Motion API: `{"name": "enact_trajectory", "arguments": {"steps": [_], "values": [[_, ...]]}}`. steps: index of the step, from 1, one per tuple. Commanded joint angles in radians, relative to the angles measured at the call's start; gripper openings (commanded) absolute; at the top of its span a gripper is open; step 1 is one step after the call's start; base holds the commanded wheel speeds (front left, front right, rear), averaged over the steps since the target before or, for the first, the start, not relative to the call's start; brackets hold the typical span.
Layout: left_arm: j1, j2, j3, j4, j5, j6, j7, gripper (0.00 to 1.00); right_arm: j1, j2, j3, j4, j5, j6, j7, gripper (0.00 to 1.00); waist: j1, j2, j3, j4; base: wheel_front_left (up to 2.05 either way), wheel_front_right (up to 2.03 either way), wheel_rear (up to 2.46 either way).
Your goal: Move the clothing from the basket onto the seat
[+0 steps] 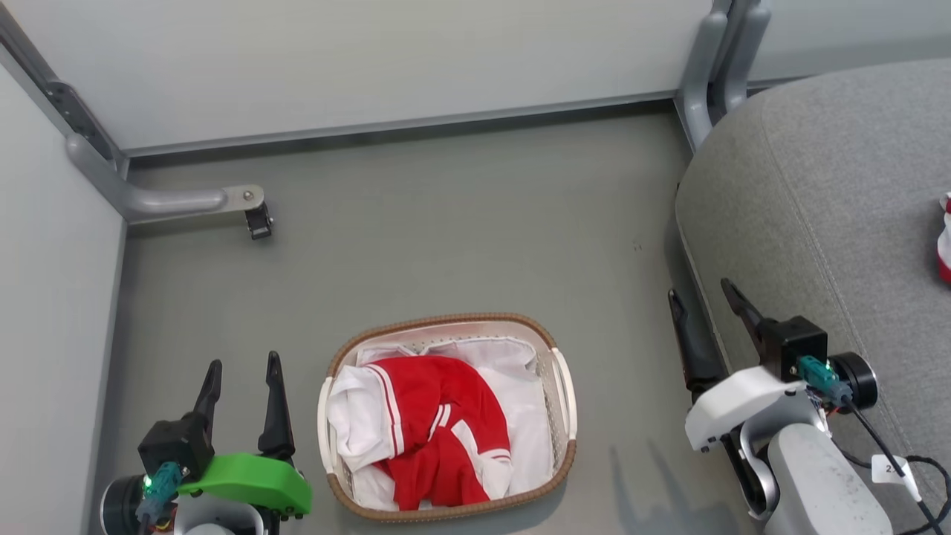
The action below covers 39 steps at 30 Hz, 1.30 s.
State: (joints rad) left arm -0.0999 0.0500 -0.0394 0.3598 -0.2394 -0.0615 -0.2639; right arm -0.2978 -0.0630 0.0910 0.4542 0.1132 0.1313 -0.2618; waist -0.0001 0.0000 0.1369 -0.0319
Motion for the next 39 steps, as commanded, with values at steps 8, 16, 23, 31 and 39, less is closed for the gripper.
{"name": "enact_trajectory", "arguments": {"steps": [8,16,23,31,39], "values": [[0.061,0.002,-0.002,-0.012,-0.013,0.003,-0.001,1.0,0.059,0.001,-0.004,-0.001,-0.003,-0.001,-0.005,1.0,0.0001,0.0,-0.041,0.019,0.0,0.0,0.0],[0.071,0.002,-0.01,-0.024,-0.029,-0.011,-0.001,1.0,0.062,0.004,-0.003,-0.001,0.004,-0.001,-0.005,1.0,0.0001,0.0,-0.044,0.018,0.0,0.0,0.0],[0.04,0.002,-0.033,-0.021,-0.038,-0.016,-0.001,1.0,0.036,0.003,0.004,-0.012,0.006,-0.001,-0.005,1.0,0.0001,0.0,-0.014,0.009,0.0,0.0,0.0],[-0.022,0.002,-0.09,0.011,-0.053,-0.023,-0.001,1.0,-0.017,0.0,0.016,-0.066,0.013,-0.001,-0.005,1.0,0.0001,0.0,0.104,-0.012,0.0,0.0,0.0],[-0.154,0.002,-0.188,0.154,-0.074,-0.04,-0.001,1.0,-0.107,-0.002,0.043,-0.145,0.031,-0.001,-0.005,1.0,0.0001,0.0,0.28,-0.053,0.0,0.0,0.0]]}}
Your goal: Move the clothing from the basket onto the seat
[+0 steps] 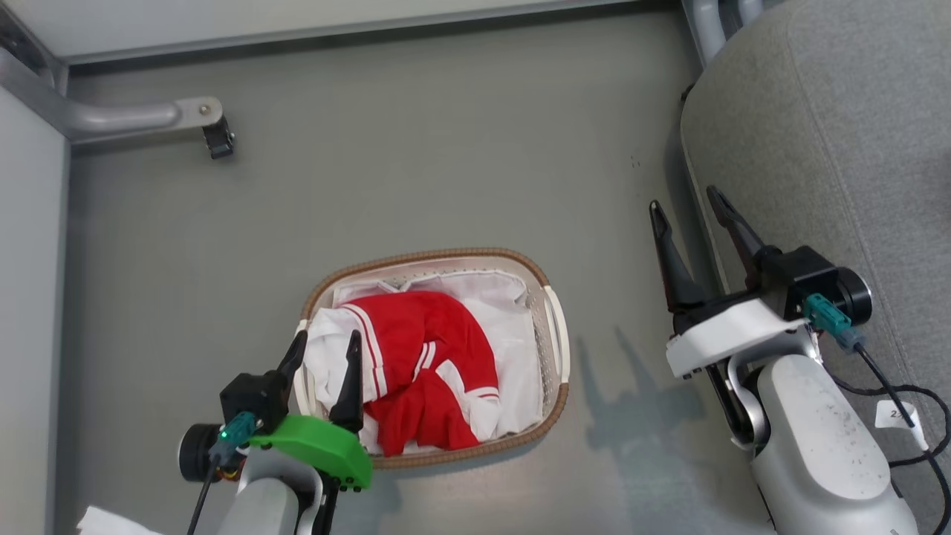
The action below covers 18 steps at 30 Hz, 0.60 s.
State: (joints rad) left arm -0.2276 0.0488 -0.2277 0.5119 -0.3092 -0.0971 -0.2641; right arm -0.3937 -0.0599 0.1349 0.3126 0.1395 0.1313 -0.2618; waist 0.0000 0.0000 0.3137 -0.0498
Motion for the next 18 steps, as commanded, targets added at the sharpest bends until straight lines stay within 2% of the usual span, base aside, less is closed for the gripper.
{"name": "enact_trajectory", "arguments": {"steps": [1,18], "values": [[-0.049,0.004,-0.014,0.027,-0.004,-0.007,-0.001,1.0,-0.024,-0.005,0.005,-0.015,0.008,-0.001,-0.005,1.0,0.0,0.0,0.129,-0.043,0.0,0.0,0.0],[-0.395,0.005,-0.187,0.487,-0.065,-0.031,-0.001,1.0,-0.145,0.007,0.052,-0.122,0.044,-0.001,-0.005,1.0,0.0,0.0,0.405,-0.157,0.0,0.0,0.0]]}}
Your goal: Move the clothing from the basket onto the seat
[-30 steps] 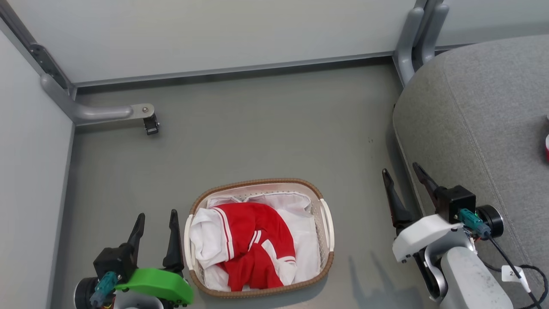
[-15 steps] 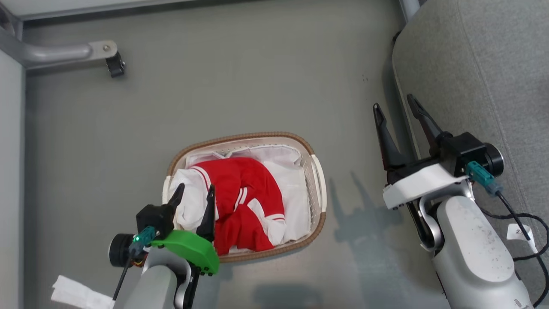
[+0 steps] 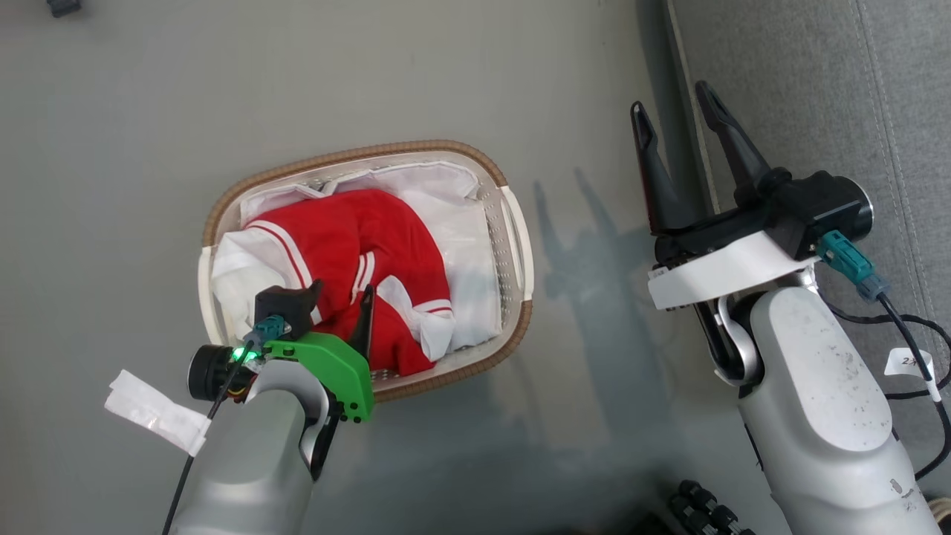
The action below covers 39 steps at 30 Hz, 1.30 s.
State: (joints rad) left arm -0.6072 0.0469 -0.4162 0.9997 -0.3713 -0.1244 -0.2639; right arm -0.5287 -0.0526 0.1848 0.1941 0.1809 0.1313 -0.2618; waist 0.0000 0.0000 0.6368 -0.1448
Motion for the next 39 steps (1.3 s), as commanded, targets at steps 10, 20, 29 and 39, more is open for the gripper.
{"name": "enact_trajectory", "arguments": {"steps": [10,20,29,39], "values": [[-0.161,0.007,-0.063,0.201,-0.08,-0.007,0.058,1.0,-0.045,0.001,0.01,-0.057,0.031,-0.001,-0.005,1.0,0.0,0.0,0.184,-0.098,0.0,0.0,0.0],[-0.224,0.01,-0.072,0.277,-0.099,-0.003,0.133,1.0,-0.052,0.0,0.017,-0.074,0.022,-0.001,-0.005,1.0,0.0,0.0,0.24,-0.101,0.0,0.0,0.0],[-0.237,0.028,-0.085,0.288,-0.097,0.016,0.177,1.0,-0.051,0.0,0.026,-0.08,0.03,-0.001,-0.005,1.0,0.0,0.0,0.26,-0.117,0.0,0.0,0.0],[-0.212,0.031,-0.094,0.29,-0.111,0.011,0.181,0.0,-0.03,0.0,0.028,-0.062,0.044,-0.001,-0.005,1.0,0.0,0.0,0.225,-0.122,0.0,0.0,0.0]]}}
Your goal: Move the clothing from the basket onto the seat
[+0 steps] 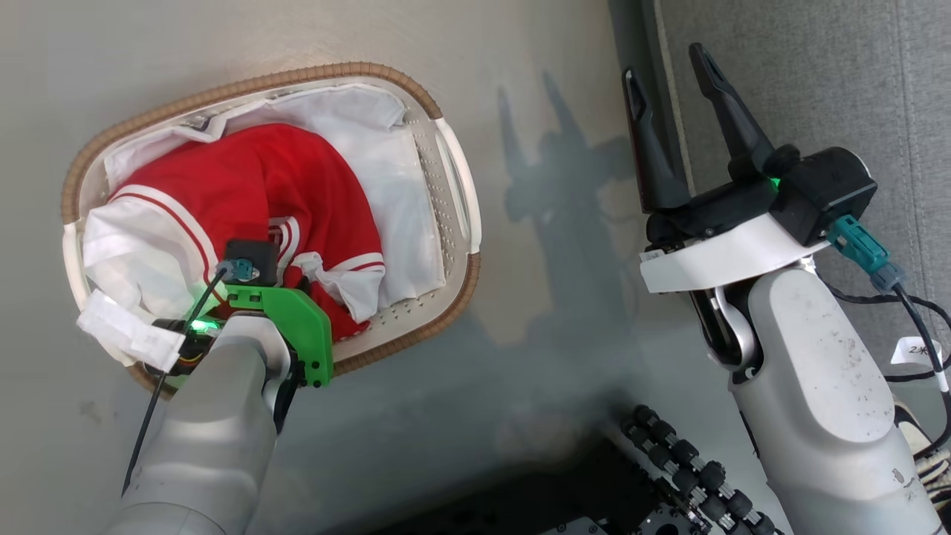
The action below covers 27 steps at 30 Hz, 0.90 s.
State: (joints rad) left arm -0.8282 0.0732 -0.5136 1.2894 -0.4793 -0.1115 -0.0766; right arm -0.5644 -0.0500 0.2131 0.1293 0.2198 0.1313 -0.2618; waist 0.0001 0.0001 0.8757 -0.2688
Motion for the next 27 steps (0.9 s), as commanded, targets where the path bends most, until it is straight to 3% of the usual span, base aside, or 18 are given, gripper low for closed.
{"name": "enact_trajectory", "arguments": {"steps": [1,15,21,27], "values": [[0.016,0.002,0.003,0.0,-0.005,-0.002,-0.014,0.0,0.01,-0.003,-0.003,0.006,0.005,-0.001,-0.005,1.0,-0.0001,-0.0001,-0.028,0.004,0.0,0.0,0.0],[0.137,-0.021,-0.029,-0.051,-0.066,-0.02,-0.168,0.0,0.1,-0.003,-0.013,0.074,-0.019,-0.001,-0.005,1.0,-0.0001,-0.0001,-0.287,0.085,0.0,0.0,0.0],[0.212,-0.021,-0.06,-0.167,-0.109,-0.021,-0.19,0.0,0.155,-0.004,-0.017,0.108,-0.029,-0.001,-0.005,1.0,-0.0001,-0.0001,-0.396,0.125,0.0,0.0,0.0],[0.295,-0.016,0.011,-0.344,-0.067,-0.02,-0.189,0.0,0.218,-0.003,-0.024,0.137,-0.043,-0.001,-0.005,1.0,-0.0001,-0.0001,-0.499,0.16,0.0,0.0,0.0]]}}
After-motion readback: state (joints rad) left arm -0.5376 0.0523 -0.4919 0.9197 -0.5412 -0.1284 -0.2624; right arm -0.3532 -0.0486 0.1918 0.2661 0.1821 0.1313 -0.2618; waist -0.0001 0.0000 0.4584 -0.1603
